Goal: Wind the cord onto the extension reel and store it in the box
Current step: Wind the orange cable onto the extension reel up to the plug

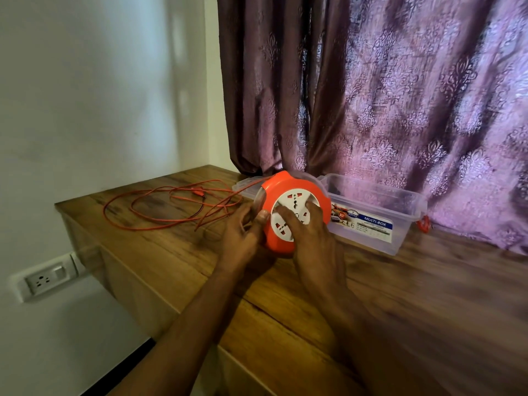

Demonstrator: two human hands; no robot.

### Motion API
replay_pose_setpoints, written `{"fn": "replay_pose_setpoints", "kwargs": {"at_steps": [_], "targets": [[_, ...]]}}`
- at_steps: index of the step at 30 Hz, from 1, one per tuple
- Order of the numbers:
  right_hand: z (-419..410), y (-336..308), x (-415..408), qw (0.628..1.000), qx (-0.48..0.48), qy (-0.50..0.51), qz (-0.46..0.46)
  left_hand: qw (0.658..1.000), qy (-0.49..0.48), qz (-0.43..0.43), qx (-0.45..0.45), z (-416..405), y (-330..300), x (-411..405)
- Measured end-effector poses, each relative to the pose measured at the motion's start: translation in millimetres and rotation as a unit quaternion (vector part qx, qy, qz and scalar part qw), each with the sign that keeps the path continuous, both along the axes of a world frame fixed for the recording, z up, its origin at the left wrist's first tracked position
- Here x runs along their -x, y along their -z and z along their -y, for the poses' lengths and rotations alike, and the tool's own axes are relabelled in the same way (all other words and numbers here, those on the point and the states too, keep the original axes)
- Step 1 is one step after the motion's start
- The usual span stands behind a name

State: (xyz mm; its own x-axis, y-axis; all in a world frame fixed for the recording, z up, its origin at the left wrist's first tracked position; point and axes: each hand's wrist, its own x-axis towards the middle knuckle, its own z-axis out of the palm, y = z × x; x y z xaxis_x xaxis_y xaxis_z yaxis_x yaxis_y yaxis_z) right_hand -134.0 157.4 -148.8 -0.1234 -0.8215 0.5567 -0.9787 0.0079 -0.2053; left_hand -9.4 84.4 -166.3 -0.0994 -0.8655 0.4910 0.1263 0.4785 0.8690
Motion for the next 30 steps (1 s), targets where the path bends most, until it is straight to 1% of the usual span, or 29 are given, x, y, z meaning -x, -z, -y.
{"fn": "replay_pose_setpoints", "kwargs": {"at_steps": [3, 6, 9, 11, 12, 13, 15, 17, 19, 20, 22, 24, 28, 30], "targets": [[2.8, 2.0, 2.3, 0.999, 0.037, 0.009, 0.029, 1.0, 0.004, -0.004, -0.008, -1.2, 0.7, 0.9], [8.1, 4.5, 5.6, 0.992, 0.058, 0.032, 0.11, 1.0, 0.011, 0.0, 0.004, -3.3, 0.2, 2.6], [11.1, 5.2, 7.8, 0.975, 0.084, 0.068, 0.195, 1.0, 0.019, 0.001, 0.011, -4.4, 1.0, 4.4], [11.2, 6.1, 6.0, 0.963, 0.096, 0.067, 0.243, 1.0, 0.023, 0.01, 0.014, -4.0, 1.6, 4.4], [11.0, 7.2, 5.2, 0.961, 0.102, 0.06, 0.25, 0.999, 0.026, 0.013, 0.016, -3.8, 2.3, 4.3], [10.2, 8.1, 4.8, 0.962, 0.11, 0.051, 0.244, 0.999, 0.023, 0.014, 0.016, -3.1, 2.8, 4.6], [8.6, 10.1, 5.1, 0.97, 0.128, 0.033, 0.202, 1.0, 0.014, 0.008, 0.009, -1.2, 3.3, 4.2], [8.2, 11.4, 5.9, 0.983, 0.136, 0.018, 0.119, 1.0, 0.002, -0.006, 0.0, 2.2, 3.4, 2.3], [8.2, 11.6, 4.5, 0.992, 0.117, 0.011, 0.033, 1.0, 0.001, -0.015, -0.007, 3.8, 2.9, -0.2], [8.1, 11.8, 3.6, 0.995, 0.099, 0.001, 0.007, 1.0, 0.003, -0.015, -0.009, 4.4, 2.8, -0.6], [6.8, 10.5, 1.7, 0.998, 0.059, -0.02, -0.01, 1.0, -0.002, -0.01, -0.006, 4.6, 3.1, 0.2], [4.4, 7.5, 0.8, 0.999, 0.03, -0.031, 0.002, 1.0, -0.009, -0.009, 0.007, 1.5, 1.3, 1.4], [1.7, 4.1, 2.7, 1.0, 0.001, -0.015, -0.003, 1.0, -0.011, 0.005, 0.009, 0.5, -0.3, 0.9], [2.3, 6.0, 4.4, 1.0, 0.006, -0.01, 0.002, 1.0, -0.011, 0.008, 0.006, -0.3, -0.5, 1.1]]}}
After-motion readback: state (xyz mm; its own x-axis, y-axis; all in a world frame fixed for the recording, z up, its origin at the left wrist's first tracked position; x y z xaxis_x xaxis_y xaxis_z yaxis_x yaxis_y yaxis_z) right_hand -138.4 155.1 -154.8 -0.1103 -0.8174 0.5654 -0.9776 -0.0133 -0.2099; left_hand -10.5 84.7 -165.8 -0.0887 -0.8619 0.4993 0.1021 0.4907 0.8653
